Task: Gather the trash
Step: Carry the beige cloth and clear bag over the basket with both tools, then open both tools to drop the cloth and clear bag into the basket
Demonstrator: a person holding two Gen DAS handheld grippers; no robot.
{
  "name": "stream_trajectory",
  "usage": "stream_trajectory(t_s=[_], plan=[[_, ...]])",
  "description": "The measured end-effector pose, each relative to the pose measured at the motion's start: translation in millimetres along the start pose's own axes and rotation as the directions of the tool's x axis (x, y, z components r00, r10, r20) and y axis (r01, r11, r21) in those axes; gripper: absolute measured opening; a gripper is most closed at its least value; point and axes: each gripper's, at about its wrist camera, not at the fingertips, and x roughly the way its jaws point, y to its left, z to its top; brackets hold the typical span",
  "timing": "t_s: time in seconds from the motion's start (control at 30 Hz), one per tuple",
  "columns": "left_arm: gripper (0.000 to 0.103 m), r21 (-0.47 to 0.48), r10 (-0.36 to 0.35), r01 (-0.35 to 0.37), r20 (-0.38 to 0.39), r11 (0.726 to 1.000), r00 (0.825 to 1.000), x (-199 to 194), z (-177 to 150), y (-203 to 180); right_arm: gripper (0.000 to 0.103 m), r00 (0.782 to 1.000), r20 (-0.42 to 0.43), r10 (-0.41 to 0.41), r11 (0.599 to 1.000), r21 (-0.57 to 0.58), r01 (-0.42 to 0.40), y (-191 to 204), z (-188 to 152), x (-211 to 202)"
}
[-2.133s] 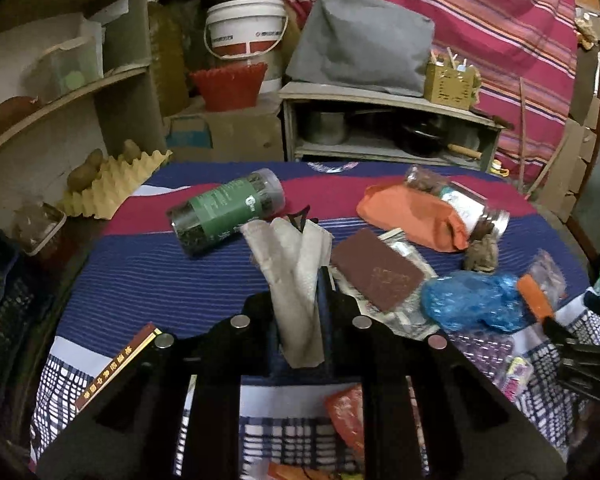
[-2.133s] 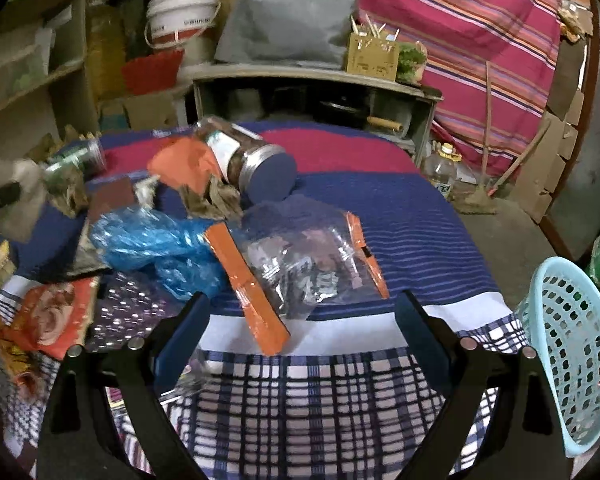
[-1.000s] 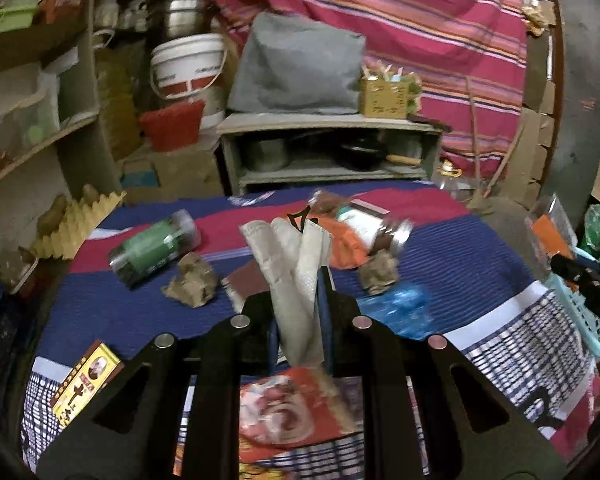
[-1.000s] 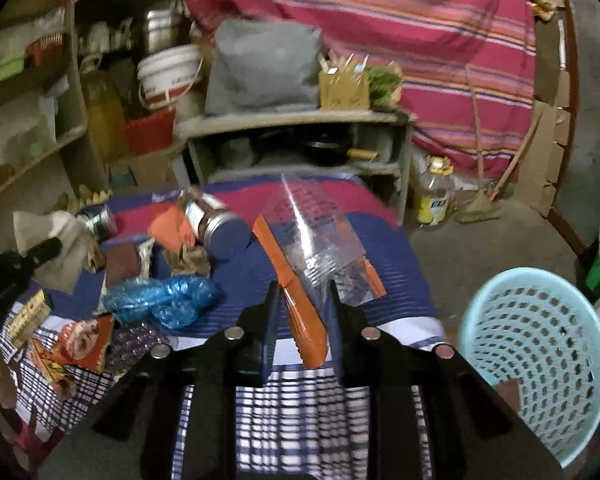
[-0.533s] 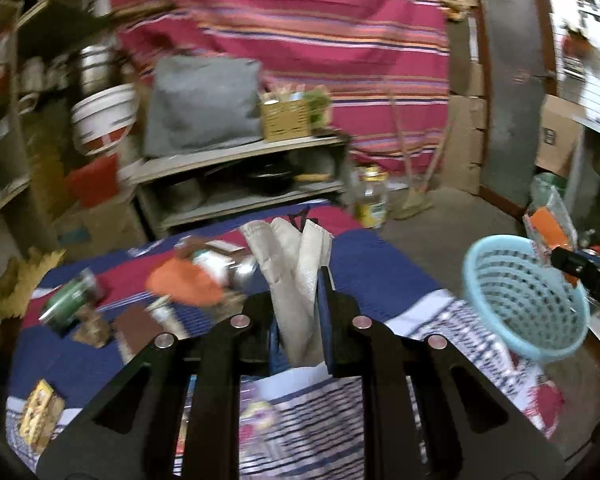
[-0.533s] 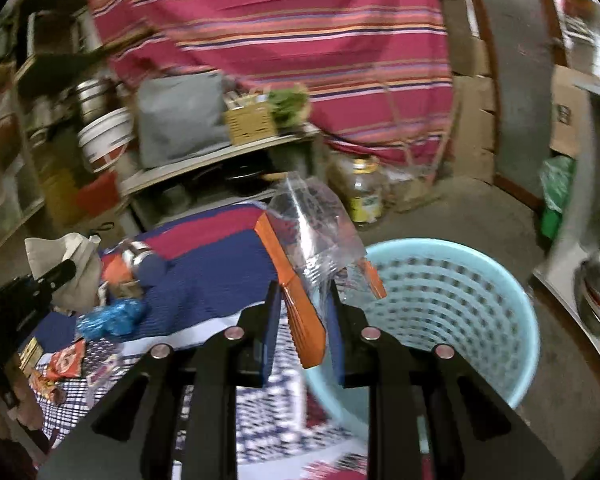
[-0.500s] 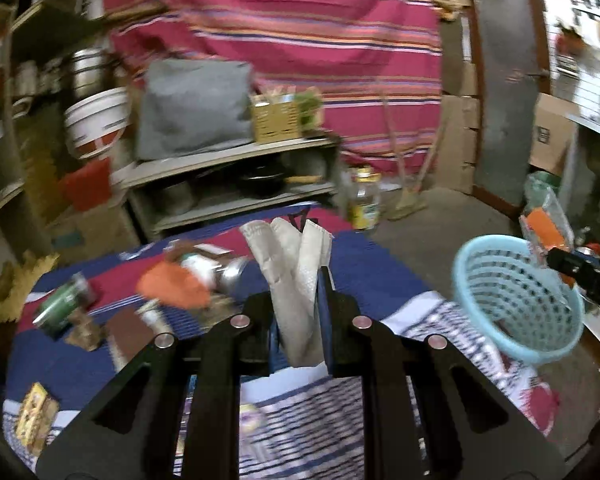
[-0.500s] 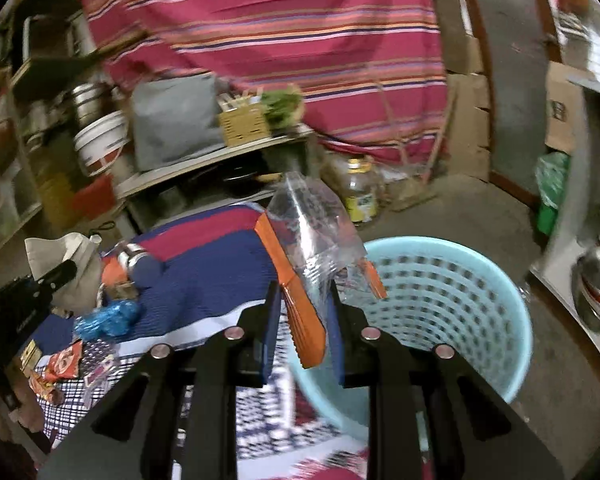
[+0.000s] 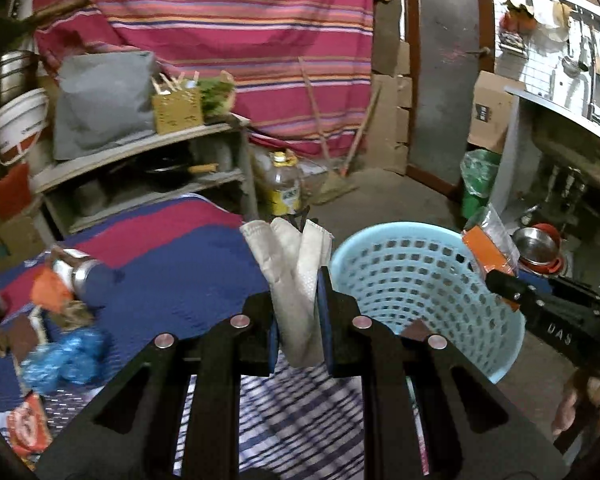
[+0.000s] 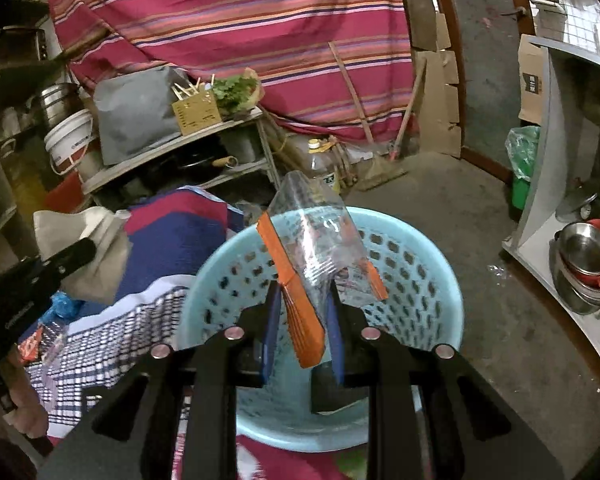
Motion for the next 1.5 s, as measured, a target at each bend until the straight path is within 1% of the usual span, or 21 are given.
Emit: stream_trajectory(t_s=[0.17, 0.3, 0.5, 0.53, 0.57, 0.6, 0.67, 0.7, 0.8, 0.87, 0.9, 0.97, 1.0, 1.1, 1.2, 1.23, 1.27, 1.33, 1.37, 1.43, 1.5], plan=[[0.015, 0.009, -0.038, 0.038, -0.027, 0.999, 0.999, 32, 4, -32, 0.023, 1.000, -0.004, -0.019, 1.000, -0.018, 0.018, -14, 4, 4], [0.015, 0.006, -0.069, 0.070, -0.052, 0.998, 0.996, 52, 7, -49, 0.023, 1.000, -0.008, -0.028, 0.999, -0.028, 0.028, -22, 8, 8], [0.022, -0.006, -0.078, 0.078, -0.086, 0.997, 0.993, 70, 7, -52, 0.023, 0.999, -0.018, -0.048, 0.998, -0.035, 0.048, -22, 8, 10], [0.026, -0.006, -0.073, 0.072, -0.090, 0.997, 0.993, 71, 6, -50, 0.023, 0.999, -0.019, -0.050, 0.998, -0.033, 0.050, -22, 8, 10], [0.032, -0.005, -0.070, 0.069, -0.095, 0.998, 0.993, 72, 7, -49, 0.023, 0.998, -0.020, -0.053, 0.998, -0.030, 0.052, -22, 8, 10], [0.036, -0.002, -0.068, 0.069, -0.099, 0.998, 0.993, 71, 7, -47, 0.023, 0.998, -0.021, -0.053, 0.998, -0.026, 0.053, -22, 8, 10], [0.047, -0.002, -0.052, 0.052, -0.085, 0.999, 0.995, 66, 7, -42, 0.023, 0.998, -0.022, -0.053, 0.998, -0.022, 0.052, -21, 6, 10], [0.048, -0.005, -0.047, 0.047, -0.081, 0.999, 0.996, 64, 8, -40, 0.023, 0.998, -0.023, -0.055, 0.998, -0.024, 0.055, -20, 6, 10], [0.059, -0.019, -0.028, 0.027, -0.063, 0.999, 0.998, 57, 12, -28, 0.023, 0.997, -0.029, -0.068, 0.997, -0.043, 0.066, -11, 5, 12], [0.072, -0.023, 0.014, -0.015, -0.040, 1.000, 0.999, 50, 14, -18, 0.023, 0.997, -0.033, -0.074, 0.996, -0.056, 0.072, -5, 5, 14], [0.075, -0.028, 0.028, -0.029, -0.033, 0.999, 0.999, 48, 15, -14, 0.023, 0.997, -0.033, -0.076, 0.995, -0.060, 0.074, -4, 5, 15], [0.087, -0.053, 0.072, -0.072, -0.016, 0.996, 0.997, 41, 18, 0, 0.023, 0.996, -0.033, -0.078, 0.995, -0.067, 0.075, 2, 6, 17], [0.089, -0.070, 0.096, -0.097, -0.005, 0.993, 0.995, 36, 20, 8, 0.023, 0.996, -0.033, -0.078, 0.995, -0.070, 0.075, 5, 6, 18], [0.094, -0.111, 0.124, -0.122, 0.012, 0.986, 0.992, 25, 25, 29, 0.026, 0.996, -0.030, -0.080, 0.994, -0.074, 0.078, 14, 6, 22], [0.097, -0.111, 0.172, -0.167, 0.034, 0.980, 0.985, 14, 27, 43, 0.027, 0.995, -0.030, -0.097, 0.993, -0.075, 0.094, 22, 5, 29], [0.097, -0.112, 0.186, -0.180, 0.038, 0.977, 0.982, 11, 27, 48, 0.036, 0.994, -0.028, -0.102, 0.992, -0.075, 0.100, 24, 5, 31], [0.097, -0.117, 0.192, -0.186, 0.040, 0.975, 0.981, 8, 27, 53, 0.053, 0.993, -0.023, -0.120, 0.990, -0.072, 0.118, 25, 4, 32], [0.097, -0.142, 0.197, -0.189, 0.039, 0.972, 0.980, 2, 27, 65, 0.069, 0.991, -0.012, -0.130, 0.990, -0.064, 0.129, 26, 1, 33], [0.097, -0.158, 0.198, -0.190, 0.035, 0.969, 0.980, 0, 27, 72, 0.070, 0.990, -0.012, -0.138, 0.989, -0.062, 0.137, 27, 0, 33], [0.097, -0.192, 0.197, -0.189, 0.027, 0.963, 0.980, -5, 28, 87, 0.072, 0.983, -0.011, -0.183, 0.982, -0.039, 0.182, 26, -3, 31], [0.097, -0.206, 0.208, -0.198, 0.027, 0.958, 0.978, -9, 28, 96, 0.075, 0.984, 0.000, -0.178, 0.984, -0.011, 0.178, 27, -5, 25]])
